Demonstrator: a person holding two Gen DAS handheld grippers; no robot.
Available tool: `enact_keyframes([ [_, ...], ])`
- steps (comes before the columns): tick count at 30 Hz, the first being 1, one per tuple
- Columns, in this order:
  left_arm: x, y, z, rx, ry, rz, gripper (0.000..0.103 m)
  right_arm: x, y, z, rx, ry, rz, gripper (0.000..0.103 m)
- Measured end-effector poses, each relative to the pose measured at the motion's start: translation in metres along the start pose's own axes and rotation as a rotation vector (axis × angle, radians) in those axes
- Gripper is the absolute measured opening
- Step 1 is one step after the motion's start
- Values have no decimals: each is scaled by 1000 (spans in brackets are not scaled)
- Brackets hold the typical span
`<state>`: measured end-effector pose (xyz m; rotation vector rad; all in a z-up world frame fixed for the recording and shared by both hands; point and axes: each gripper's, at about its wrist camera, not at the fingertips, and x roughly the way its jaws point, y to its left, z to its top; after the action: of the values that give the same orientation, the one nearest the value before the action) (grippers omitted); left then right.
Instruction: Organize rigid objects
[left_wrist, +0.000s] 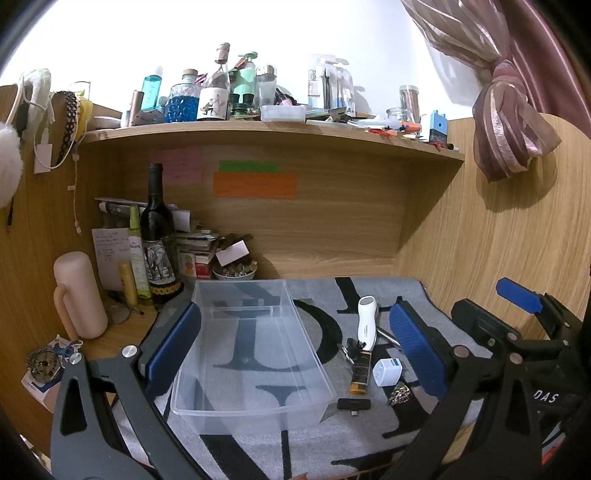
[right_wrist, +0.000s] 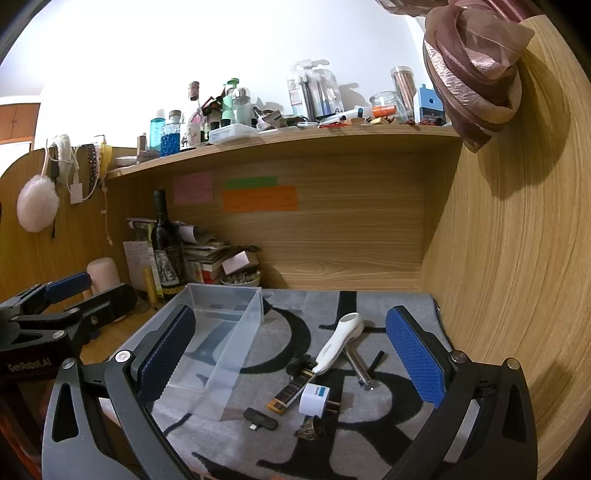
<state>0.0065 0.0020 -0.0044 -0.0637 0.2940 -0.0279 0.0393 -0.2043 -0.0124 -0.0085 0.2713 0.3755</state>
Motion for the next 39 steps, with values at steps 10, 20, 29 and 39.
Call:
enact_keyframes([
  [10,1,1,0,0,2,-2,103,0,-1,1,2,1,0,103],
  [20,4,2,-3,-1,7,-1,103,-1,-2,1,1,2,-1,103],
  [29,5,2,-3,1,7,0,103,-1,-3,2,2,1,-3,103],
  [39,6,1,-4,2,6,2,103,-1,-3,2,2,2,-2,103],
])
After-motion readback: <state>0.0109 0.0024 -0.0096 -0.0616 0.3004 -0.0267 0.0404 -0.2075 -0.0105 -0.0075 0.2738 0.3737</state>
